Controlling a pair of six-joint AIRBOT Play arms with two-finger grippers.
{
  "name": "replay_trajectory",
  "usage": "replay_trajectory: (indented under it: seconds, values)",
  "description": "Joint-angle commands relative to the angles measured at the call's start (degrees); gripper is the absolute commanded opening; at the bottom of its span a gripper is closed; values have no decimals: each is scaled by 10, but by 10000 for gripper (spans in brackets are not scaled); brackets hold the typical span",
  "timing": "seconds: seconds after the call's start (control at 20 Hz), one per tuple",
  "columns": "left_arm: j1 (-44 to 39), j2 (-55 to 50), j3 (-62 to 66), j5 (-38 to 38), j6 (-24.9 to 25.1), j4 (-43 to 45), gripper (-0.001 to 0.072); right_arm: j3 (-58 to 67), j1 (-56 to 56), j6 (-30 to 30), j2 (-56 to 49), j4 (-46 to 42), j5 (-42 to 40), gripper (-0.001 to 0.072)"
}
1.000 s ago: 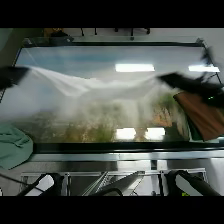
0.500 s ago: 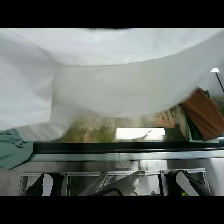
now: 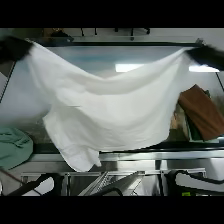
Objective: Fold the shirts.
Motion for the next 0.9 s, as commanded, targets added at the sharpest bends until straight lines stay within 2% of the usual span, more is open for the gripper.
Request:
replay_trajectory:
  seconds: [0.0,0.1,0.2,0.35,0.5,0.7,0.85]
  values:
    - [-50,-186,-15,29,-6,127,15,-49,53,-17,-151,-49,-71,18]
    - [-50,-291,29,25,-6,125,15,-43,60,-18,-233,-27,-113,18]
    - [-50,-368,101,14,-24,125,15,-17,60,-24,-298,12,-121,18]
    - [-47,-416,205,-4,-49,127,15,40,58,-24,-347,31,-116,18]
    - [-43,-404,254,-51,-68,127,15,79,49,-24,-345,25,-81,18]
    - [-40,-336,176,-72,-103,182,14,84,30,-15,-326,-16,-18,18]
    - [-40,-305,106,-63,-107,216,15,82,32,0,-325,-63,-5,18]
